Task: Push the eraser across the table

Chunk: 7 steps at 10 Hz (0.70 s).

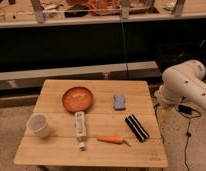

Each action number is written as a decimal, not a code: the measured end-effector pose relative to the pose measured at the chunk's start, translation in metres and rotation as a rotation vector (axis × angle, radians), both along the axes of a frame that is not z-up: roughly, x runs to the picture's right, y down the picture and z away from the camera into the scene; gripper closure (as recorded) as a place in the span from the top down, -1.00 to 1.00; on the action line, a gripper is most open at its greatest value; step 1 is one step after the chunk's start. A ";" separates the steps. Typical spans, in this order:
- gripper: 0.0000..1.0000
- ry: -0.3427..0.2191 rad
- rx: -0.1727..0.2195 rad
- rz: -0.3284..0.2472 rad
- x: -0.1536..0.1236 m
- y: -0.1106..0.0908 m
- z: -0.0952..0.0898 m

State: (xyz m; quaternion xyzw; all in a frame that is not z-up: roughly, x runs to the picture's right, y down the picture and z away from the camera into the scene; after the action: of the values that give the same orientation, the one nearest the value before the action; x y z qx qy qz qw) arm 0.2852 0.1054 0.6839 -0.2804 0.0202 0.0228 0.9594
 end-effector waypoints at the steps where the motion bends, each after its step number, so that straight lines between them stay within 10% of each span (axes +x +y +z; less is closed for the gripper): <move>1: 0.60 0.000 0.000 0.000 0.000 0.000 0.000; 7: 0.60 -0.020 -0.023 0.038 -0.010 0.032 0.018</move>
State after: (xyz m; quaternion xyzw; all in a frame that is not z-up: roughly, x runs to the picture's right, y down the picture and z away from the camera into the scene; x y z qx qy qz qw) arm 0.2751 0.1374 0.7018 -0.2920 0.0056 0.0382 0.9556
